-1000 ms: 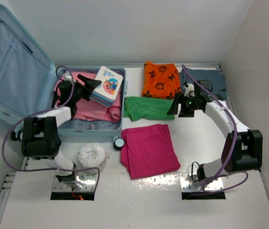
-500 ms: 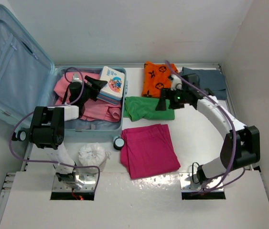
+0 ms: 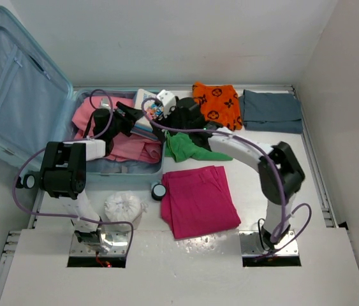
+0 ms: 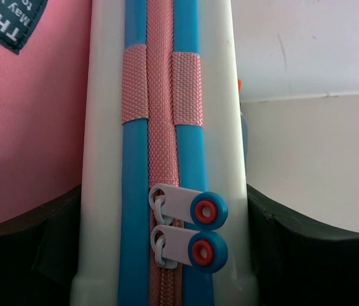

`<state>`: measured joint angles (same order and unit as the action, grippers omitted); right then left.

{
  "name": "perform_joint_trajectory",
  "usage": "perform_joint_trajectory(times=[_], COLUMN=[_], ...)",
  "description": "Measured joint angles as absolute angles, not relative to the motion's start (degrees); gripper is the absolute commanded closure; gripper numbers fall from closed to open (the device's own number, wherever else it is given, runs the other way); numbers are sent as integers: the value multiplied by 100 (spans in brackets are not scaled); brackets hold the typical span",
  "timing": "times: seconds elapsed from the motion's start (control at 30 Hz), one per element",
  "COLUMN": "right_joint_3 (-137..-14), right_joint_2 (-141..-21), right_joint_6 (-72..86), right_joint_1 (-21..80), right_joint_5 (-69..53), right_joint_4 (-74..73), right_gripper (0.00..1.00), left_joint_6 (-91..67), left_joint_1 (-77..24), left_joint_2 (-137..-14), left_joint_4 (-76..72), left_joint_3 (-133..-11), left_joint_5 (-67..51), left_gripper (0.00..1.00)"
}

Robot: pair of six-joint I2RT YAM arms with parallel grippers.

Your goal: Pack the luggage

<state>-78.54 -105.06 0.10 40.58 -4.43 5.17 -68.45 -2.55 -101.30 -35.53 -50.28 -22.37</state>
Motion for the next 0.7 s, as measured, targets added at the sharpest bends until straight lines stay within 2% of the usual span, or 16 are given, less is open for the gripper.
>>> perform_joint_trajectory(times=[0.23,0.27,0.3,0.33,0.37,0.43,0.57,0.7], right_joint_3=[-7999,-8051,-8130,-8211,-8322,-8497,-8639,-8639], right_joint_2=[-11511,-11572,-11627,-11686,-11771,-11922,-12103,-12127], right_joint_6=[-47,-47,-47,-47,-47,-30,82,204], right_joint_1=[4233,4254,4270,4283,4285,4287,4272,4366], right_joint_5=[-287,-242,-204,-148,-99,-1,102,5], right_joint_4=[947,1031,1083,1138,1221,1330,1369,1382], right_gripper=[3,3,3,5,5,6,6,6], left_joint_6=[-6602,-6565,-6523,-6479,-6418,-6241,-5712,-5135], left_joint_1=[-167,-154,-134,-123,-113,-97,-62,43], left_joint_2=[-10130,-10130,-10130,-10130,-10130,-10123,-9911,-9360], left_joint_4=[-3127,-3063,-2982,-2902,-2764,-2316,-1264,-191], left_joint_3=[-5212,-5251,-5288,-5323,-5374,-5568,-5907,-5983], left_joint_5=[-2534,-2565,-2613,-2650,-2694,-2735,-2456,-2071], left_gripper=[81,78,72,59,40,23,12,12])
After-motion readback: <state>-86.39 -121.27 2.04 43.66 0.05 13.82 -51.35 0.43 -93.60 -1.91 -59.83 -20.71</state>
